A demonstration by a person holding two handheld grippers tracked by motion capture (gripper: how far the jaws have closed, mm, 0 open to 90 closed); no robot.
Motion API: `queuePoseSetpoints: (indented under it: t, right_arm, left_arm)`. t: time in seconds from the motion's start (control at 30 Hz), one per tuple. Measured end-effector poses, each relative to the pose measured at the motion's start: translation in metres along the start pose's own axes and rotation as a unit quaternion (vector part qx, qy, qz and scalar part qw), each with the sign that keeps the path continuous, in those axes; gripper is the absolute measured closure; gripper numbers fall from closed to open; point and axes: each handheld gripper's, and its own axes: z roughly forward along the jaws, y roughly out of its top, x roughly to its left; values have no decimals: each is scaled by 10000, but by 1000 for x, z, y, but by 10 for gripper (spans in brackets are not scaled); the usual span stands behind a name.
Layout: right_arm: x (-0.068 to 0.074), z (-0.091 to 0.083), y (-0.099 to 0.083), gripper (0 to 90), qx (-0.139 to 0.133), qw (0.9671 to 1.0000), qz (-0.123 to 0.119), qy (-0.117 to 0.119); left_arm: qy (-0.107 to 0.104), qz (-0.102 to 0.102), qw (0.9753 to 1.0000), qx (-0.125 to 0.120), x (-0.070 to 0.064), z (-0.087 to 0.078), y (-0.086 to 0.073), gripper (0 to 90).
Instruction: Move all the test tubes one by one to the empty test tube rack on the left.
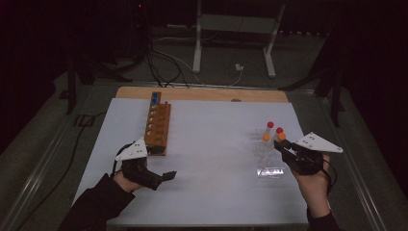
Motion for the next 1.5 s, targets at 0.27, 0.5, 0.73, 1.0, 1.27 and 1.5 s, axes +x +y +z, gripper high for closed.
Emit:
queuePoseSetpoints:
  t: [0.27,0.5,0.73,1.0,1.27,1.5]
  right_arm:
    - [25,5,6,751,0,9989,-194,430]
    - [45,19,4,751,162,9958,-342,829]
    - [65,31,1,751,286,9916,-471,1170]
    - [86,45,-3,751,517,9860,-621,1462]
    - [103,51,-4,751,635,9795,-776,1747]
    - [114,53,-4,751,695,9749,-874,1927]
  left_arm:
    - [-99,34,9999,27,-3,4,2,20]
    - [-208,73,9997,110,-5,11,5,20]
    - [-316,120,9993,131,-7,19,11,21]
    - [-489,242,9985,89,-11,27,23,21]
    - [-665,352,9971,78,-15,35,37,22]
    - [-787,480,9957,75,-20,47,47,40]
